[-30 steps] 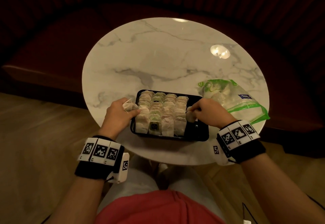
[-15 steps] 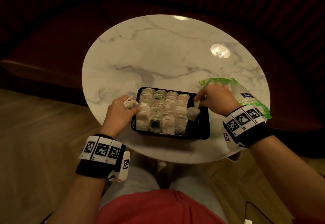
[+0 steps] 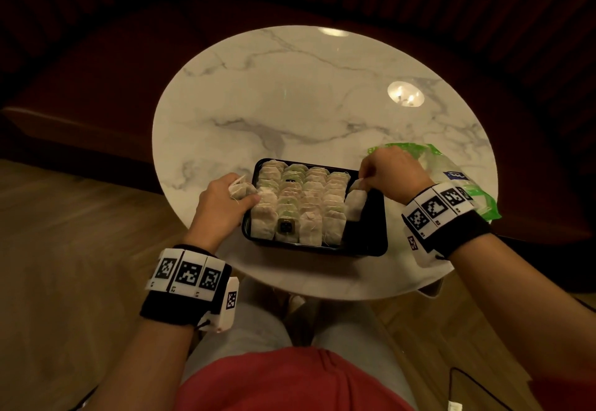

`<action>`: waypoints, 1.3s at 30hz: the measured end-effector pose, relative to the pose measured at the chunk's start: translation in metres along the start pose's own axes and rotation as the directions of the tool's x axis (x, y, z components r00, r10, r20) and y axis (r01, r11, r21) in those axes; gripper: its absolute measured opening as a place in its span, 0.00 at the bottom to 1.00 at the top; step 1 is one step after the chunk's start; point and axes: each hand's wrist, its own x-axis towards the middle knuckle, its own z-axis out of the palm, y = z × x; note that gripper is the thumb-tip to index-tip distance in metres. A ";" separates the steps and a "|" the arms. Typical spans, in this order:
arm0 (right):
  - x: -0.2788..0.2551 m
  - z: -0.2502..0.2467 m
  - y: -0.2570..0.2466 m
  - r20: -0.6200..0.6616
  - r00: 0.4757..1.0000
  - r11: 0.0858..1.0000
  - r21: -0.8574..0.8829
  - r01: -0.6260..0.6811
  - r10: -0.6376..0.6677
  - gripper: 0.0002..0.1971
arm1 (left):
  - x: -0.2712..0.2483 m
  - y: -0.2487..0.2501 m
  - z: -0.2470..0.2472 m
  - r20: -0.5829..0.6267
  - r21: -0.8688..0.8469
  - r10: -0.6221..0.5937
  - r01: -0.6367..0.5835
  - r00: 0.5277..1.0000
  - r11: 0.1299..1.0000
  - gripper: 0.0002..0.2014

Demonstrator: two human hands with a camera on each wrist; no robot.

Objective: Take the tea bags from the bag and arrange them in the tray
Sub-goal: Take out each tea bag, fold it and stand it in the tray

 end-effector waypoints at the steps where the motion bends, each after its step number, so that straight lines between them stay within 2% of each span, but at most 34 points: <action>1: 0.001 0.000 0.000 0.003 1.000 1.000 0.012 -0.005 0.005 0.06 | 0.000 0.000 0.000 0.001 0.003 0.009 -0.009 1.000 1.000 0.08; 4: 0.004 0.002 0.001 0.007 1.000 0.998 0.056 0.005 -0.006 0.10 | -0.002 0.001 -0.001 0.008 -0.003 0.021 -0.021 1.000 1.000 0.08; 8: 0.005 0.004 0.000 0.010 1.000 0.992 0.124 0.018 -0.019 0.03 | -0.003 0.002 -0.002 0.018 -0.021 0.018 -0.018 1.000 1.000 0.08; 15: 0.008 0.006 -0.001 -0.108 0.994 0.983 0.182 0.015 0.005 0.04 | -0.004 0.004 -0.002 0.025 -0.026 0.018 -0.017 1.000 1.000 0.08; 19: 0.002 0.005 0.002 -0.193 0.981 0.984 0.170 0.062 -0.028 0.04 | -0.003 0.004 -0.002 0.023 -0.019 0.024 -0.023 0.999 1.000 0.09; 21: -0.002 0.002 0.003 -0.167 0.984 0.987 0.130 0.090 -0.068 0.06 | -0.002 0.003 -0.002 0.024 -0.018 0.033 -0.032 0.999 0.999 0.09; 24: -0.008 0.001 0.005 -0.058 0.991 0.990 0.073 0.125 -0.120 0.05 | -0.002 0.004 -0.002 0.026 -0.021 0.033 -0.033 0.999 0.999 0.08; 26: -0.010 0.003 0.006 -0.002 0.996 0.995 0.048 0.086 -0.086 0.04 | -0.002 0.004 -0.002 0.028 -0.025 0.030 -0.029 0.999 0.999 0.08; 30: -0.007 0.011 0.005 0.083 0.996 0.999 -0.011 0.038 -0.037 0.10 | -0.002 0.003 -0.002 0.031 -0.033 0.028 -0.027 0.999 0.999 0.09; 33: -0.007 0.014 0.005 0.078 0.997 0.999 -0.051 0.020 -0.016 0.07 | -0.002 0.003 -0.003 0.031 -0.038 0.027 -0.026 0.999 0.999 0.09; 39: -0.001 0.012 0.008 -0.035 0.999 0.999 -0.037 -0.031 0.030 0.05 | -0.002 0.004 -0.003 0.037 -0.047 0.019 -0.018 0.999 0.999 0.08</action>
